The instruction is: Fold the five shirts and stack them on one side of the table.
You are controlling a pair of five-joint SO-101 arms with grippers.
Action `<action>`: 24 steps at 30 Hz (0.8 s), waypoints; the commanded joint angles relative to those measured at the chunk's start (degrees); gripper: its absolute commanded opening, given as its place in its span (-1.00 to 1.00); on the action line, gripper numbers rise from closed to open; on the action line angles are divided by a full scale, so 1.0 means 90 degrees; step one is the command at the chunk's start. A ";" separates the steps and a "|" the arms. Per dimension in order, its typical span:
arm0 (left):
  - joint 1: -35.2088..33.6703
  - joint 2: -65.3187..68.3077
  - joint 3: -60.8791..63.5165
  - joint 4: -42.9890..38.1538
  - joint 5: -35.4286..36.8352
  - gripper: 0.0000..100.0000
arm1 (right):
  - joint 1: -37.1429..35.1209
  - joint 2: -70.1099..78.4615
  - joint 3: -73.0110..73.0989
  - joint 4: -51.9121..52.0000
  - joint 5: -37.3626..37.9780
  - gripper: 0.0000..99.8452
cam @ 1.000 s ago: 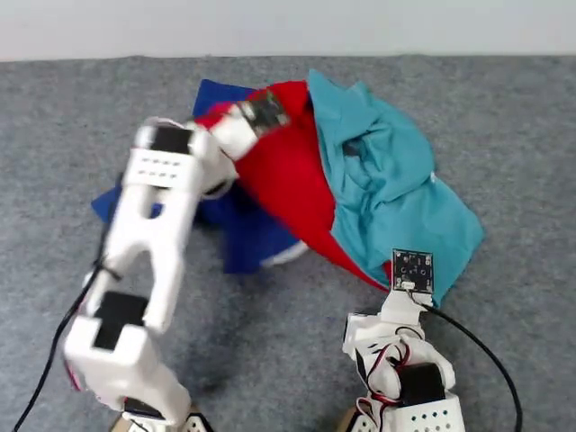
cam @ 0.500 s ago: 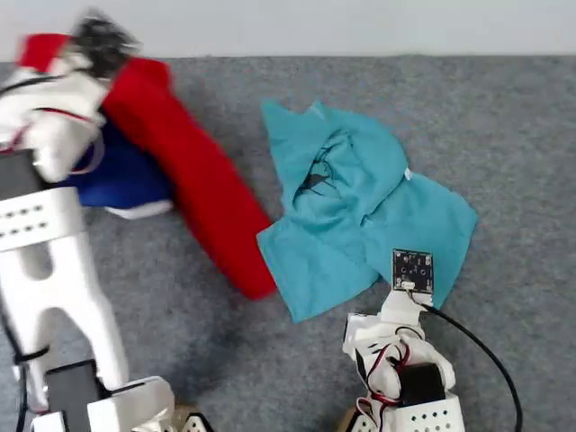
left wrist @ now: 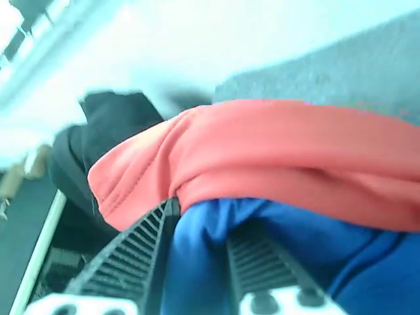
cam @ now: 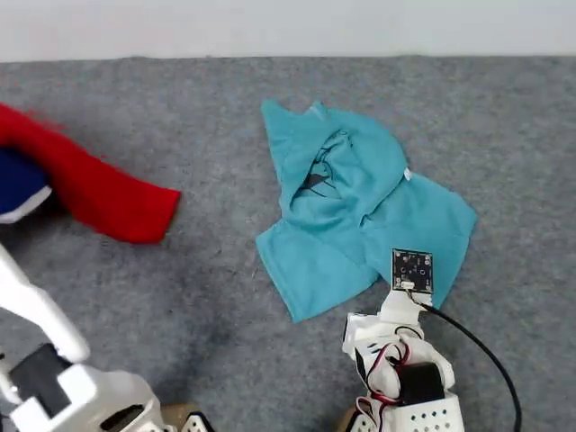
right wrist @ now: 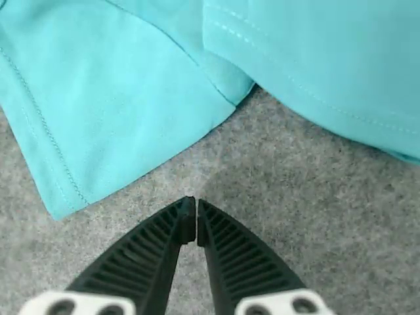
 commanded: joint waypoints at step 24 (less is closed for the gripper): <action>-0.0752 -0.0127 -0.0190 0.1514 -0.0234 -0.49 | -0.0015 -0.0063 0.0098 0.0054 -0.0059 -0.98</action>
